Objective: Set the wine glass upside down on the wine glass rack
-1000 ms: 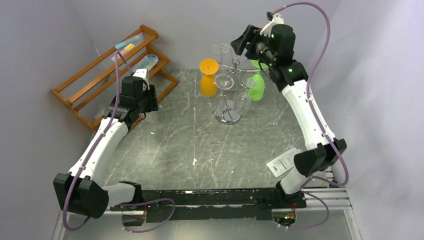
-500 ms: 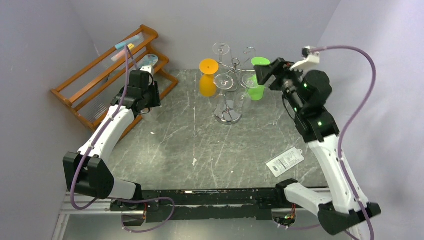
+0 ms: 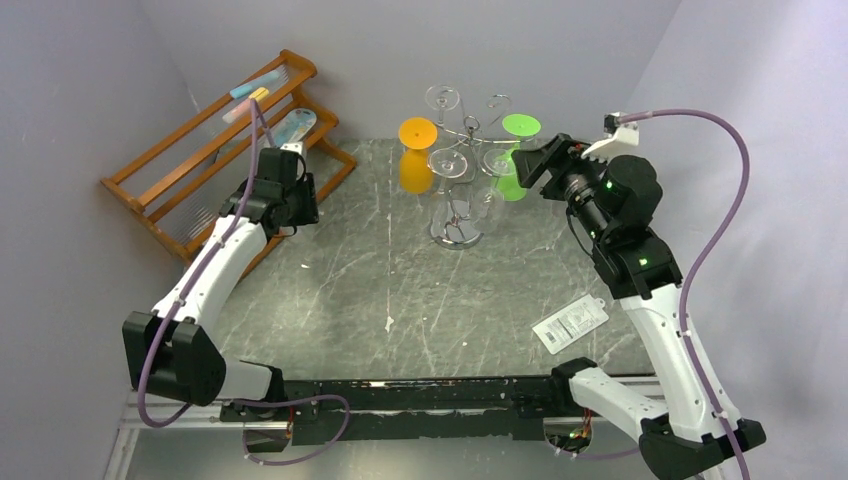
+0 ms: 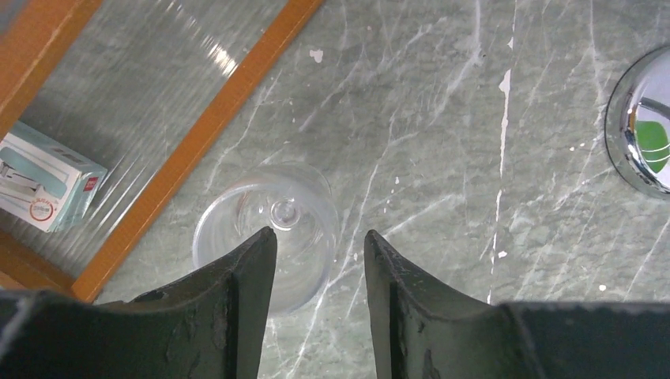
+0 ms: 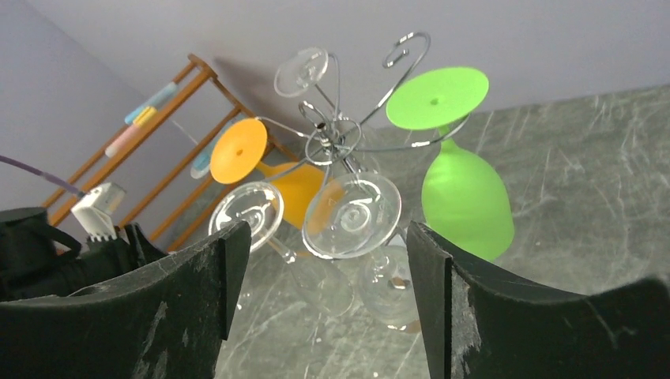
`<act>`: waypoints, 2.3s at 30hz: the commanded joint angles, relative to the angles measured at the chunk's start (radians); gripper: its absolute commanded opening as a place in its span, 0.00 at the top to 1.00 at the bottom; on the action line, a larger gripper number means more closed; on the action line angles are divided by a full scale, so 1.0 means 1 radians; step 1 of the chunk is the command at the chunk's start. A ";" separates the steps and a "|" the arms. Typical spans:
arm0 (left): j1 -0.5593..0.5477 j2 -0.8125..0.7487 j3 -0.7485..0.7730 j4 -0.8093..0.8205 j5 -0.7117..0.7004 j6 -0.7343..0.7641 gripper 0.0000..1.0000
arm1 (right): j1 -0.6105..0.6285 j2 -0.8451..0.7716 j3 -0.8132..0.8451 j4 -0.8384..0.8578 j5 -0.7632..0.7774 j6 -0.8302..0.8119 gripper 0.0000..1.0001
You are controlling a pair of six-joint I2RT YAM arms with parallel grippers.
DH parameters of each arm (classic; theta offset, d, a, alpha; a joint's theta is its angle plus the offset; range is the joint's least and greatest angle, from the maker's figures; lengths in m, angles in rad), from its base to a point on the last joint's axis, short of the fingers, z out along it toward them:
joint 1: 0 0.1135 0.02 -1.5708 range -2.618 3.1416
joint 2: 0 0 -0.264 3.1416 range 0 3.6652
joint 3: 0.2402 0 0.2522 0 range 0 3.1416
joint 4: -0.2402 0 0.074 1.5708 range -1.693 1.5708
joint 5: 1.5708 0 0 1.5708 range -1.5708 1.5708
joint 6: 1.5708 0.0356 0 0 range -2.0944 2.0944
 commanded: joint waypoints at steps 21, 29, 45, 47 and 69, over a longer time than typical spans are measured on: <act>-0.026 -0.001 -0.015 -0.025 0.089 0.044 0.95 | -0.002 -0.111 -0.166 -0.044 -0.053 0.079 0.36; -0.166 -0.128 -0.020 -0.009 0.267 -0.030 0.95 | -0.002 -0.240 -0.339 -0.077 -0.054 0.327 0.37; -0.707 -0.211 -0.269 0.511 0.216 -0.271 0.95 | -0.003 -0.393 -0.714 -0.149 -0.241 0.938 0.38; -0.761 -0.207 -0.295 0.579 0.175 -0.259 0.95 | -0.002 -0.378 -0.736 -0.151 -0.267 0.980 0.38; -1.115 -0.089 -0.402 1.062 -0.211 0.003 0.95 | -0.002 -0.240 -0.895 0.062 -0.459 1.145 0.46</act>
